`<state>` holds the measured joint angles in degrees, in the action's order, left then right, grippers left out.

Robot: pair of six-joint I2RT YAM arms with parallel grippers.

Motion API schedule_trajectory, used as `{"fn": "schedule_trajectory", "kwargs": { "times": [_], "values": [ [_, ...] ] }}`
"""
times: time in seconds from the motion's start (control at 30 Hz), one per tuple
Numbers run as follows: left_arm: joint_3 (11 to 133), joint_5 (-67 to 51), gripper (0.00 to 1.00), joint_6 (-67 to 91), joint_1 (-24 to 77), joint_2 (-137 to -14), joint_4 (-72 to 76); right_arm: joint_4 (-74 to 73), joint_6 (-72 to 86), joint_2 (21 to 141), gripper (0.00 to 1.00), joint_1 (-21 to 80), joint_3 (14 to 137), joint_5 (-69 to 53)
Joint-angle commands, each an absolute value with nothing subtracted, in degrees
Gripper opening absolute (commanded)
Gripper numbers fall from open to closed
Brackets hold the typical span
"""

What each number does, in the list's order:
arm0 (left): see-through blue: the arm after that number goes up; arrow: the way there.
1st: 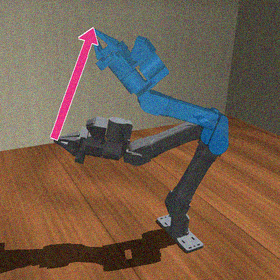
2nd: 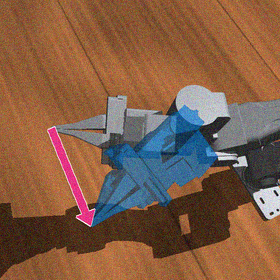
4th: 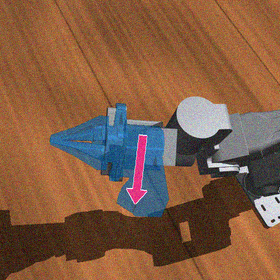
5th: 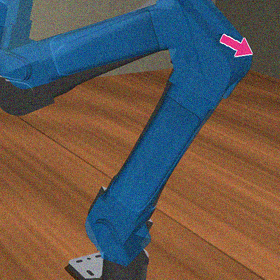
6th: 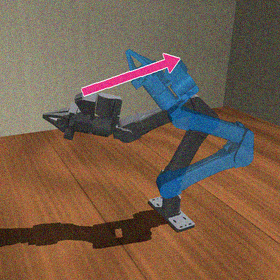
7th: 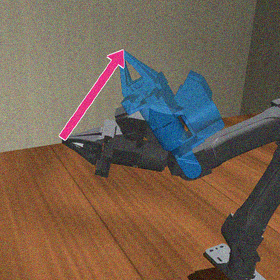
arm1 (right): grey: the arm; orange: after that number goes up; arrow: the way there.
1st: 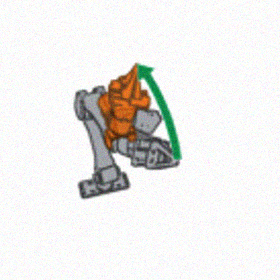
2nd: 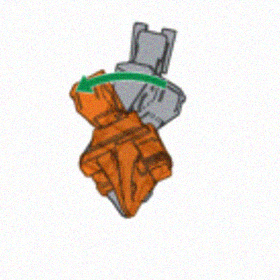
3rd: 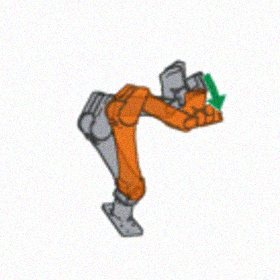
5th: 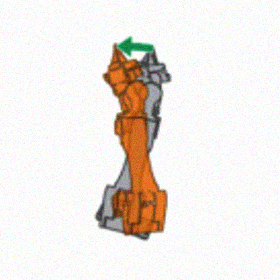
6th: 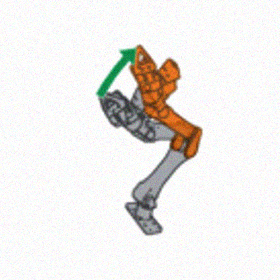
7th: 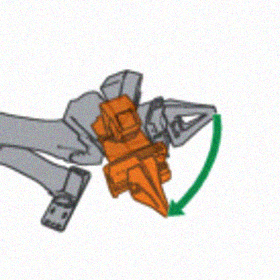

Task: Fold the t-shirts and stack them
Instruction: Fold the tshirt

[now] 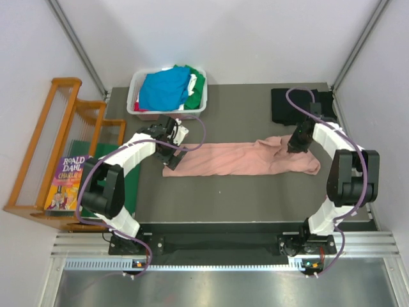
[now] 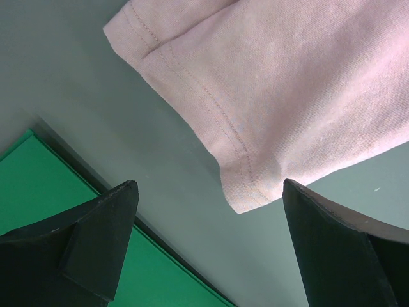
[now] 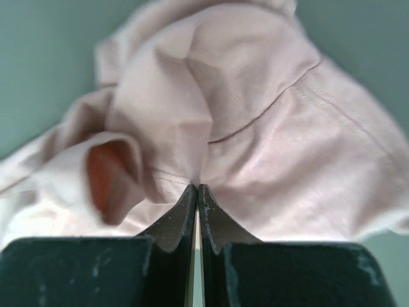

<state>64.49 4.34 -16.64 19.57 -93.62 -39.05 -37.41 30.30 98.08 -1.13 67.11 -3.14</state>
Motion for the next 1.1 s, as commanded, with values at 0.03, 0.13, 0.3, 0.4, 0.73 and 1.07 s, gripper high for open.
{"fn": "schedule_trajectory", "kwargs": {
  "times": [0.03,0.13,0.3,0.4,0.73,1.07],
  "values": [
    [65.21,4.39,0.99,-17.05,19.78,-91.85,-38.15,-40.25,30.15,90.53,0.00,-1.22,72.68,2.46],
    [65.04,4.48,0.99,-17.23,19.78,-91.67,-38.23,-40.60,30.15,89.39,0.00,-2.63,71.81,2.46],
    [65.04,4.75,0.99,-17.40,19.78,-91.23,-38.23,-41.22,30.15,88.59,0.00,-4.22,69.35,3.86],
    [64.60,5.01,0.99,-17.75,19.78,-90.88,-38.06,-41.31,30.32,87.98,0.00,-6.15,67.50,4.57],
    [64.16,4.83,0.99,-17.67,19.78,-90.18,-37.97,-41.40,30.32,89.91,0.28,-8.79,66.80,2.91],
    [64.25,4.83,0.99,-16.96,19.78,-90.88,-37.01,-41.13,31.20,83.85,0.62,-5.11,67.06,1.68]
  ]
}}
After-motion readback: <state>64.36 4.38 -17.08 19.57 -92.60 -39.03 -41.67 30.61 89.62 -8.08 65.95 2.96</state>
